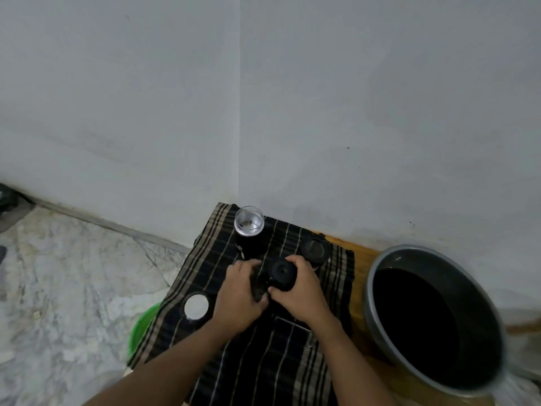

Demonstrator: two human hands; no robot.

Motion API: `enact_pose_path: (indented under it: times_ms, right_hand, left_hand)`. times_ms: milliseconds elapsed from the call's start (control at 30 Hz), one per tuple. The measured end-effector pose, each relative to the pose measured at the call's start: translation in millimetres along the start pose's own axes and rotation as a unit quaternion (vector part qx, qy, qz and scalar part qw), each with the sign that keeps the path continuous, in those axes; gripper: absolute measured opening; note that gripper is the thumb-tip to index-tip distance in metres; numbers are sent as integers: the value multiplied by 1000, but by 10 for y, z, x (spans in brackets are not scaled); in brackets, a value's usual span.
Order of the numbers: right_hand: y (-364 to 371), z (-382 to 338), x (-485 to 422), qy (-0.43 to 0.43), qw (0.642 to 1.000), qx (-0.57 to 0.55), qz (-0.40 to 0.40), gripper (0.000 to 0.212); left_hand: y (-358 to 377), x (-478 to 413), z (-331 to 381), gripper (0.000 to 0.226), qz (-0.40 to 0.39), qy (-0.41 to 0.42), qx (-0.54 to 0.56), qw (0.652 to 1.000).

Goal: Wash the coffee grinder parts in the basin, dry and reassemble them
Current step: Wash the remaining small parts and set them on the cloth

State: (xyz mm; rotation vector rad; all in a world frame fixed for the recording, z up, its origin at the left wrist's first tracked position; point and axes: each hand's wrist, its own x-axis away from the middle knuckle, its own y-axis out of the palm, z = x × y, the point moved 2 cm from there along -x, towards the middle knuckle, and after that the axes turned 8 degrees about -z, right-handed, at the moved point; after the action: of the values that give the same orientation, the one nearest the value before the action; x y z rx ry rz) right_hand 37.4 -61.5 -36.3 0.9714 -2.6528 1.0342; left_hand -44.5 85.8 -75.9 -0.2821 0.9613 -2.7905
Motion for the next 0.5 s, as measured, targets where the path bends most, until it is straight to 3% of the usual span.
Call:
enact_pose_path:
  times_ms: [67,167,267,333,500]
  right_hand:
    - [67,-1,28,1,1000,13,-13,64]
    - [149,19,87,5,999,13,-45,69]
    - [262,9,156,9,994,24,-102,56]
    - [344,-15,193,12,991,53,-120,51]
    - [550,-95,202,-15,977,167,-131,60]
  left_hand:
    - [58,80,-47,76,-35,16,27,999]
    - [83,191,-96,78,-24,7,40,999]
    - [95,387,-169,71,-7,-24,71,997]
    - [100,513,-232,71,3,-35,93,995]
    - [76,721,-381,73,11,-59,107,992]
